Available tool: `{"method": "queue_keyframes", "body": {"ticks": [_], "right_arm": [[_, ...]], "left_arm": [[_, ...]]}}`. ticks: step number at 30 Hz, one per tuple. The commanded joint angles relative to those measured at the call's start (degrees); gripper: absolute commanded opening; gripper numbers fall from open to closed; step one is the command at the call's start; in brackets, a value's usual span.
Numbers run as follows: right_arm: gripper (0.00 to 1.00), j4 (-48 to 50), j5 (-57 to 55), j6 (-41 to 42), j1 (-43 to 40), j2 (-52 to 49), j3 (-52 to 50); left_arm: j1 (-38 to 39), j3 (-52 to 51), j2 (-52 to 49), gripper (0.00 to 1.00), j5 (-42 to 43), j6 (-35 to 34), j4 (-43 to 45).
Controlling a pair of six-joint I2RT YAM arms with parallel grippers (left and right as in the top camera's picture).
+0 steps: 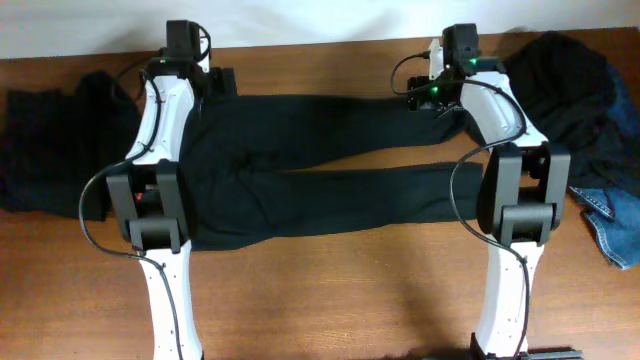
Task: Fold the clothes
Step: 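Grasp the top edge of the trousers with both grippers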
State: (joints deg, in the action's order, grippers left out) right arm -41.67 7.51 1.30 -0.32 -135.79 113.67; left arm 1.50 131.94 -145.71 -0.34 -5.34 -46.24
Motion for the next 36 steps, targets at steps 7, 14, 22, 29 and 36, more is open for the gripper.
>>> {"method": "queue_keyframes", "body": {"ticks": [7,14,22,29,36], "right_arm": [[0.74,1.2,-0.7,0.7,0.3,-1.6,0.8],[0.65,1.1,-0.7,0.7,0.3,-2.2,0.8],[0.56,-0.5,-0.5,1.1,0.4,-4.3,0.8],[0.54,-0.3,-0.5,1.1,0.4,-4.5,0.8],[0.24,-0.3,-0.5,1.1,0.4,-4.5,0.8]], "left_arm": [[-0.9,1.2,-4.7,0.98,-1.0,-1.0,1.4],[-0.9,1.2,-5.7,0.99,-1.0,-1.0,1.7],[-0.9,1.2,-5.7,0.96,-1.0,-1.0,1.1],[-0.9,1.2,-5.9,0.91,-0.9,-1.0,0.1],[-0.7,1.2,-6.0,0.60,-0.9,-1.0,-1.0]]}}
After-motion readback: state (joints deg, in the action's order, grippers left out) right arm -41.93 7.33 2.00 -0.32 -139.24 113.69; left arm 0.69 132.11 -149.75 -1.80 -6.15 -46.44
